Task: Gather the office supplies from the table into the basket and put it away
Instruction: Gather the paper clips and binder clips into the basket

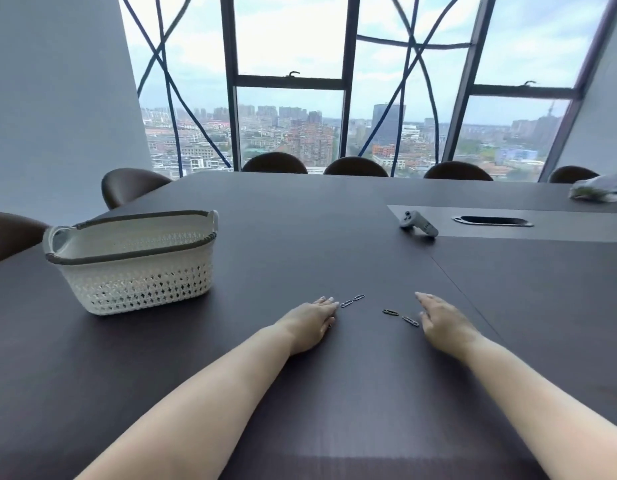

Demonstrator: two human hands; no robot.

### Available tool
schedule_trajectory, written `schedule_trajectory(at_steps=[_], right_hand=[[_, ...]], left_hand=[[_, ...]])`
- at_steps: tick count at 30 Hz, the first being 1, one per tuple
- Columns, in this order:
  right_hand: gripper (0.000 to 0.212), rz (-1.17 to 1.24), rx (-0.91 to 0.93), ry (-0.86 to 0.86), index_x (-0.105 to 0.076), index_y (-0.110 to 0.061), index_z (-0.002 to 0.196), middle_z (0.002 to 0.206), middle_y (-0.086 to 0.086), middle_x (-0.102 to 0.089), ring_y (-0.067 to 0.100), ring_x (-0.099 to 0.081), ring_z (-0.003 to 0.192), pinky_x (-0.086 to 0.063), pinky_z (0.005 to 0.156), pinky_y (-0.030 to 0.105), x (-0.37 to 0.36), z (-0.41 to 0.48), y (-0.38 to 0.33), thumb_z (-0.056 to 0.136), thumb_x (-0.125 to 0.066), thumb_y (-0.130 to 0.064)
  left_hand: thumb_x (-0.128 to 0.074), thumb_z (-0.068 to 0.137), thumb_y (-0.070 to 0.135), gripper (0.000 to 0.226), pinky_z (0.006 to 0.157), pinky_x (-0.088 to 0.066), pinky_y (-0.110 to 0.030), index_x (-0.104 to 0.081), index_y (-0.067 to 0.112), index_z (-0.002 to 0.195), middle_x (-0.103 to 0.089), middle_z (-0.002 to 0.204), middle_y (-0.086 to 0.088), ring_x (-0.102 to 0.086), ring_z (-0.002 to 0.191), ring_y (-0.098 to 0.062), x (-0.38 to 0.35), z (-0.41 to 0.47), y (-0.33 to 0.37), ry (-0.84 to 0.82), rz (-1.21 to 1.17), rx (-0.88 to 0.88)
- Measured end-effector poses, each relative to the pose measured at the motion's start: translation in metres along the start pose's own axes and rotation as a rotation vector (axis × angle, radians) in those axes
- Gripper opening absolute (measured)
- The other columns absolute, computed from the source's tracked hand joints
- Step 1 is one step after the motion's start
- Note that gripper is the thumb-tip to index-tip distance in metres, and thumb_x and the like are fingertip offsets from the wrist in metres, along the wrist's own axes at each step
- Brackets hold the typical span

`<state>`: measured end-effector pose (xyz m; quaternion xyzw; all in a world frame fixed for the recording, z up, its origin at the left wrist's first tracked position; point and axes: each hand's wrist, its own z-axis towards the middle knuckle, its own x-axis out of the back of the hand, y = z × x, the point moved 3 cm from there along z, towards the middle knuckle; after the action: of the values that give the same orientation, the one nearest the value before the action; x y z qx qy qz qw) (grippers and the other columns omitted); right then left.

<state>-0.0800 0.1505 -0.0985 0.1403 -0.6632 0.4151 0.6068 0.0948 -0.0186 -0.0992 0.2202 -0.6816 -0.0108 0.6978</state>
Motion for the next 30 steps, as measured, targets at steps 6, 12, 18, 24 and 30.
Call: schedule_trajectory(at_steps=[6, 12, 18, 24, 30], right_hand=[[0.036, -0.030, 0.003, 0.091, -0.056, -0.016, 0.125, 0.107, 0.001, -0.053, 0.022, -0.049, 0.112, -0.039, 0.090, 0.027, 0.004, -0.010, 0.008, 0.091, -0.053, -0.025], [0.019, 0.140, 0.195, 0.064, -0.072, -0.016, 0.102, 0.087, -0.005, -0.055, 0.011, -0.052, 0.079, -0.035, 0.075, 0.016, -0.009, 0.013, -0.029, 0.087, -0.061, -0.014], [0.036, 0.096, 0.287, 0.005, -0.054, -0.015, 0.129, 0.127, -0.001, -0.052, 0.020, -0.042, 0.122, -0.032, 0.104, 0.023, -0.015, 0.036, -0.049, 0.092, -0.051, -0.015], [0.035, 0.033, 0.413, -0.139, -0.055, -0.020, 0.128, 0.139, -0.008, -0.049, 0.010, -0.035, 0.133, -0.021, 0.113, 0.020, -0.024, 0.040, -0.050, 0.094, -0.045, -0.015], [0.029, 0.224, 0.364, -0.075, -0.062, -0.014, 0.117, 0.107, -0.008, -0.056, 0.012, -0.054, 0.091, -0.037, 0.077, 0.003, -0.005, 0.029, -0.022, 0.089, -0.057, -0.010]], left_hand=[[-0.043, 0.095, 0.016, 0.031, 0.100, -0.037, -0.020, -0.059, 0.023, 0.121, -0.059, 0.129, 0.008, -0.052, 0.121, -0.012, 0.005, 0.010, 0.014, 0.189, -0.100, -0.020], [-0.044, 0.095, 0.034, 0.026, 0.089, -0.043, -0.026, -0.063, 0.027, 0.112, -0.059, 0.116, 0.008, -0.052, 0.112, -0.014, 0.009, 0.004, -0.007, 0.316, 0.088, 0.025], [-0.062, 0.081, 0.047, 0.047, 0.081, -0.038, -0.018, -0.058, 0.024, 0.122, -0.050, 0.107, 0.008, -0.050, 0.079, -0.009, 0.013, 0.000, -0.016, 0.198, -0.081, 0.028], [-0.062, 0.084, 0.039, 0.031, 0.082, -0.040, -0.019, -0.066, 0.027, 0.112, -0.045, 0.096, 0.011, -0.048, 0.078, -0.008, 0.010, 0.021, -0.014, 0.187, -0.124, -0.046], [-0.065, 0.082, 0.039, 0.033, 0.078, -0.043, -0.022, -0.064, 0.027, 0.112, -0.045, 0.088, 0.017, -0.048, 0.068, 0.000, 0.010, 0.024, -0.007, 0.185, -0.178, -0.110]])
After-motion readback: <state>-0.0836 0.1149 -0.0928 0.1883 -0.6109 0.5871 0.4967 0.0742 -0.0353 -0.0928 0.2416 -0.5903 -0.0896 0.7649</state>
